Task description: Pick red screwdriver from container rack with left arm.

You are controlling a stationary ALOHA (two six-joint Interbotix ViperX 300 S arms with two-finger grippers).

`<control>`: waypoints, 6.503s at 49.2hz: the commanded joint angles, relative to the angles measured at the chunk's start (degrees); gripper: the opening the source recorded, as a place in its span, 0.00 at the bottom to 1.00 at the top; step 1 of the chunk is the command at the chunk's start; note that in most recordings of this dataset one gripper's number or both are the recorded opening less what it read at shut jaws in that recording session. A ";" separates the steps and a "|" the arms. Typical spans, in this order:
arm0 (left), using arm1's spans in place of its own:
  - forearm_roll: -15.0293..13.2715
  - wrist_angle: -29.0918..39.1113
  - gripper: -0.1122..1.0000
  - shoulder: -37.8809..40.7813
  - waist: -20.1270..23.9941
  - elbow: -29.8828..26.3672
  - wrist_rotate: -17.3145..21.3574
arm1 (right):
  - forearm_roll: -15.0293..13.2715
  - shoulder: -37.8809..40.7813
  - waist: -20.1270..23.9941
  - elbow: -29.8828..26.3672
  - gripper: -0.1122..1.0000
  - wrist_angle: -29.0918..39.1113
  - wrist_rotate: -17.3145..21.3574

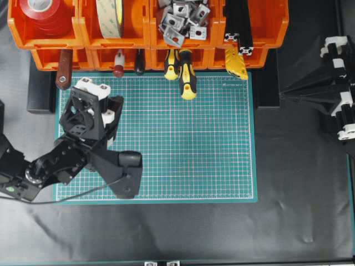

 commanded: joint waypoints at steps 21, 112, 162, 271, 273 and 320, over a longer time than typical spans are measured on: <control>0.35 -0.88 0.14 -0.79 2.90 -1.05 0.09 | -0.18 -0.88 0.00 -0.35 0.10 0.26 -0.26; 0.26 -10.02 0.67 -3.60 11.16 5.98 -0.97 | -0.35 -4.83 -0.26 -0.35 0.10 5.10 0.26; 0.26 5.98 0.32 -5.45 -10.11 -14.33 7.56 | 0.00 -8.26 -0.26 -1.76 0.10 6.42 1.76; -0.09 -30.94 0.33 6.59 -1.58 1.67 11.69 | 0.09 -8.79 0.00 -2.90 0.10 -1.23 14.33; -0.09 -31.38 0.36 6.42 -1.58 2.02 10.46 | 0.09 -8.79 0.00 -2.90 0.10 -1.05 14.33; -0.09 -36.91 0.82 -24.08 -4.57 16.26 -32.17 | 0.00 -9.05 -0.70 -3.08 0.10 3.43 14.06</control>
